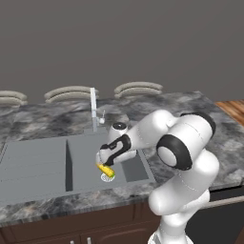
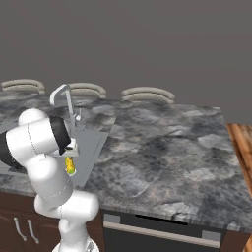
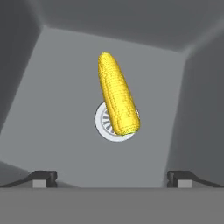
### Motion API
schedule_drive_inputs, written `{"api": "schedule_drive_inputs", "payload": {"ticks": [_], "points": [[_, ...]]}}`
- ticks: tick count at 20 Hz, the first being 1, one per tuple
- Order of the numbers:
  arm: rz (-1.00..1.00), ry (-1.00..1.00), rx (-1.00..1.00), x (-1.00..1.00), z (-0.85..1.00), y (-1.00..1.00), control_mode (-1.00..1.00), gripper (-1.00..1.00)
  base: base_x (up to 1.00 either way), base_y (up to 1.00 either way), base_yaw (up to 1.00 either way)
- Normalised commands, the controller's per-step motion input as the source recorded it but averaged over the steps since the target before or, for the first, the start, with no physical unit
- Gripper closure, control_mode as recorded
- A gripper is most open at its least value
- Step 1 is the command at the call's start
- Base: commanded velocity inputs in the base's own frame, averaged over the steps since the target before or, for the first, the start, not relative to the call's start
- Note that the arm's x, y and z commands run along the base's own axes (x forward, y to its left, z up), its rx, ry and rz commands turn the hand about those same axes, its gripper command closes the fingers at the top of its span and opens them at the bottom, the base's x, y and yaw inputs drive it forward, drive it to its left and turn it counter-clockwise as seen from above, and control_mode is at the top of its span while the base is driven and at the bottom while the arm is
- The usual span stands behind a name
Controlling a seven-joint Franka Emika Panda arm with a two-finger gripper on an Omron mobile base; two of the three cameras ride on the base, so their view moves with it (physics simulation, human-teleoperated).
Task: Turn on the sink faucet. Then move the corn from the counter to the sink. Turn off the sink. Move the vegetable from the sink to the pot next to the stove. Finally move the pot to the rear center burner.
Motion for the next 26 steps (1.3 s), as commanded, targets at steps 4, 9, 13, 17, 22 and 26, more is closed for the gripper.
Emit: {"api": "schedule_drive_inputs", "payload": {"ticks": [4, 9, 13, 17, 22, 26], "points": [[0.0, 0.01, -0.04, 0.22, -0.15, 0.17, -1.0, -1.0, 0.0, 0.0, 0.0], [0.0, 0.0, -0.02, 0.12, -0.16, 0.11, -1.0, -1.0, 0.0, 0.0, 0.0], [0.0, 0.0, 0.0, 0.13, -0.2, 0.01, -1.0, -1.0, 0.0, 0.0, 0.0], [0.0, 0.0, 0.0, 0.1, -0.17, -0.09, -1.0, -1.0, 0.0, 0.0, 0.0], [0.0, 0.01, 0.0, 0.16, -0.15, -0.11, -1.0, -1.0, 0.0, 0.0, 0.0], [-0.01, 0.02, 0.0, 0.24, -0.18, -0.01, -1.0, -1.0, 0.0, 0.0, 0.0]]}}
